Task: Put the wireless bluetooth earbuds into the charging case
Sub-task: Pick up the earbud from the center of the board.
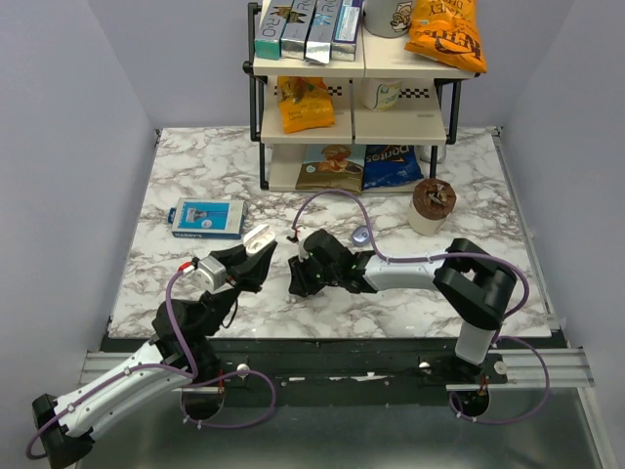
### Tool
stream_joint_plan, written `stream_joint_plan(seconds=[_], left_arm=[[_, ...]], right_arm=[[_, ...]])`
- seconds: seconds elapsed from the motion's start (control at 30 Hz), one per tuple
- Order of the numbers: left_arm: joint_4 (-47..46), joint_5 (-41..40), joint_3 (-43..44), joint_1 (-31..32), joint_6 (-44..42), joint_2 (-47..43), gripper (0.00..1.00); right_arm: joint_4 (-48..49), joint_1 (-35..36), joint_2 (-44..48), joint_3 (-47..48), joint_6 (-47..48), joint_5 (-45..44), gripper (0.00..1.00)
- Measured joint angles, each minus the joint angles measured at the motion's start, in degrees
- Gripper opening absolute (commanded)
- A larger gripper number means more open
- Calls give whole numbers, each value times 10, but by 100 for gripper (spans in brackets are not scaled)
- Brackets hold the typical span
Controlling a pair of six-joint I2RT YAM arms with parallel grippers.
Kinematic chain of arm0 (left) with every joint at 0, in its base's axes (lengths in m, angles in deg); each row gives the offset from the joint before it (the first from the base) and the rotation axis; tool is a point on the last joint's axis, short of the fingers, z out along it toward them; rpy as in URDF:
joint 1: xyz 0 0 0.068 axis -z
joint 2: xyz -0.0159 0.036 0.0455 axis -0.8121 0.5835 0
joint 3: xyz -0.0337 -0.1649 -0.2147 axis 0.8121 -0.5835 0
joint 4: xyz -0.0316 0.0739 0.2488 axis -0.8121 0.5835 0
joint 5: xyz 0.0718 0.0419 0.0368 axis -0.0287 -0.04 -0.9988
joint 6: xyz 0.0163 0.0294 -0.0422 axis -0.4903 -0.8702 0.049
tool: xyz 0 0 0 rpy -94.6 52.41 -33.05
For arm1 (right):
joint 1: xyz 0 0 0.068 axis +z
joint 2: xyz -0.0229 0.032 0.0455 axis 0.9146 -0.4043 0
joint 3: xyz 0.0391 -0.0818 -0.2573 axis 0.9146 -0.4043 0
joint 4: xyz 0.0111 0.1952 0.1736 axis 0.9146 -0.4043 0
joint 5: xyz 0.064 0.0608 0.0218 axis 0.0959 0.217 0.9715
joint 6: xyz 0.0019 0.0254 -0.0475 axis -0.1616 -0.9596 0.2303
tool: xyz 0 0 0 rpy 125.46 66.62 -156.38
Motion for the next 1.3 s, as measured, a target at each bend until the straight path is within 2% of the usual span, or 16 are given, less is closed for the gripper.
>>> stream_joint_plan(seconds=[0.2, 0.43, 0.93, 1.3], left_arm=[[5, -2, -3, 0, 0, 0, 0], [6, -4, -3, 0, 0, -1, 0], [9, -6, -4, 0, 1, -3, 0], [12, -5, -4, 0, 5, -4, 0]], right_arm=[[-11, -2, -13, 8, -4, 1, 36], [-35, -3, -19, 14, -7, 10, 42], [-74, -3, -33, 44, -6, 36, 42], [-87, -3, -47, 62, -12, 56, 39]])
